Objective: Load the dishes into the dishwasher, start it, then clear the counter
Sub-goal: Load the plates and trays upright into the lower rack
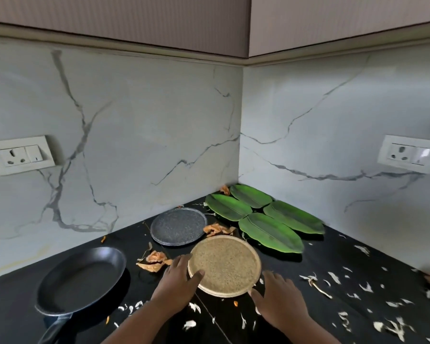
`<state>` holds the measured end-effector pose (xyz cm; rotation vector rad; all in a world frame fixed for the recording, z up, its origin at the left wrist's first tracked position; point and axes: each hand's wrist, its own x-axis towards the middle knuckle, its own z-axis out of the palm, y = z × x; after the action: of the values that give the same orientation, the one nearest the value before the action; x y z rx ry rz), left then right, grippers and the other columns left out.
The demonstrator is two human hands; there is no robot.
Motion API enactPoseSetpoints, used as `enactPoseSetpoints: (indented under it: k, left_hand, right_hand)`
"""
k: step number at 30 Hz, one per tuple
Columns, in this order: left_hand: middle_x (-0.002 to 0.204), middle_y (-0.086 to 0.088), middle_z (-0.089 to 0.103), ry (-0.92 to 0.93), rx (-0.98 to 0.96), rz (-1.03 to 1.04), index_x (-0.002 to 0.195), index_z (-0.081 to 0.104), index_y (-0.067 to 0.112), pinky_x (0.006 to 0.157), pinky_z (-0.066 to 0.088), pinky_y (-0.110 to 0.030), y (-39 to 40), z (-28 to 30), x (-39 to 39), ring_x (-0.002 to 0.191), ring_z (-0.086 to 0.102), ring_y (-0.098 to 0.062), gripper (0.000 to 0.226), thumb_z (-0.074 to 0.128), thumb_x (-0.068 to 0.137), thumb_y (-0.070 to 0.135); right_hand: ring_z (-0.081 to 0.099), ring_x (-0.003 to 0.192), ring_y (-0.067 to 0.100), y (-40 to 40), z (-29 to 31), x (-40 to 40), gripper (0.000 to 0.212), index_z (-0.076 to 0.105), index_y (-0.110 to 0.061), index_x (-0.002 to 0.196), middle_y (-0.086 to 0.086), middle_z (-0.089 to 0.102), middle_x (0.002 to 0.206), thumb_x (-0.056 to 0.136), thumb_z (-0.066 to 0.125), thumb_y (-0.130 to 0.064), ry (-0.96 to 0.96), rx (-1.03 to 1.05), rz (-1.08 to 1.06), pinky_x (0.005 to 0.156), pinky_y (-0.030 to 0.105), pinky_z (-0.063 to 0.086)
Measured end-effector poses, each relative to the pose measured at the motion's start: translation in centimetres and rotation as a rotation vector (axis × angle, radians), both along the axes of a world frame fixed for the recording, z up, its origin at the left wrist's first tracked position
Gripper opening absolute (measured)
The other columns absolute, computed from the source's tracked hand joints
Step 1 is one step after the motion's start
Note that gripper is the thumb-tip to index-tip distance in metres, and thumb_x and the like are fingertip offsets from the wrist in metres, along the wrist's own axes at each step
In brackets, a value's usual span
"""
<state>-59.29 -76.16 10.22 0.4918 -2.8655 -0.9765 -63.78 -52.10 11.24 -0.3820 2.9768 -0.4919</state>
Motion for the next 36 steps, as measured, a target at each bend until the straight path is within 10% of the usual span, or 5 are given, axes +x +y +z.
enactPoseSetpoints:
  k: [9, 14, 24, 27, 36]
  left_hand:
    - [0.090, -0.005, 0.058, 0.036, 0.418, 0.458, 0.131, 0.048, 0.003, 0.049, 0.044, -0.025, -9.7, 0.7, -10.9, 0.062, 0.059, -0.015, 0.049, 0.060, 0.087, 0.018]
    - [0.130, -0.025, 0.048, -0.120, 0.380, 0.626, 0.139, 0.031, -0.002, 0.081, 0.049, -0.041, -14.6, -0.3, -14.8, 0.110, 0.056, -0.040, 0.057, 0.054, 0.089, 0.010]
    - [0.133, -0.024, 0.043, -0.117, 0.562, 0.784, 0.143, 0.021, 0.001, 0.093, 0.049, -0.044, -16.5, -2.5, -18.2, 0.113, 0.053, -0.039, 0.056, 0.046, 0.095, 0.014]
    - [0.141, -0.023, 0.039, -0.154, 0.580, 0.820, 0.145, 0.023, -0.002, 0.108, 0.036, -0.047, -16.4, -2.9, -19.0, 0.127, 0.044, -0.037, 0.049, 0.026, 0.101, 0.020]
    - [0.120, -0.025, 0.054, -0.130, 0.635, 0.880, 0.143, 0.022, -0.003, 0.088, 0.053, -0.047, -16.7, -2.7, -18.9, 0.104, 0.060, -0.040, 0.073, 0.062, 0.084, 0.014]
  right_hand:
    - [0.050, 0.119, 0.022, -3.9, -0.9, -8.0, 0.053, 0.045, -0.013, 0.129, 0.005, 0.048, 0.132, 0.088, 0.048, -0.046, -0.334, -0.062, -0.247, 0.093, 0.033, 0.042]
    - [0.053, 0.117, 0.023, -5.1, -2.5, -10.7, 0.060, 0.045, -0.006, 0.132, 0.010, 0.052, 0.132, 0.084, 0.054, -0.041, -0.391, -0.157, -0.453, 0.090, 0.029, 0.043]
    - [0.046, 0.044, 0.020, -4.7, -2.6, -13.3, 0.038, 0.048, 0.005, 0.056, 0.013, 0.052, 0.053, 0.081, 0.067, -0.016, -0.477, -0.442, -0.622, 0.040, 0.022, 0.032]
    - [0.046, 0.043, 0.021, -4.7, -2.0, -12.9, 0.036, 0.051, 0.005, 0.061, 0.013, 0.050, 0.053, 0.085, 0.068, -0.017, -0.582, -0.619, -0.695, 0.047, 0.024, 0.038]
    - [0.059, 0.064, 0.029, -4.3, -0.4, -10.2, 0.016, 0.059, -0.001, 0.097, 0.019, 0.062, 0.077, 0.094, 0.058, -0.017, -0.704, -0.984, -0.703, 0.052, 0.031, 0.051]
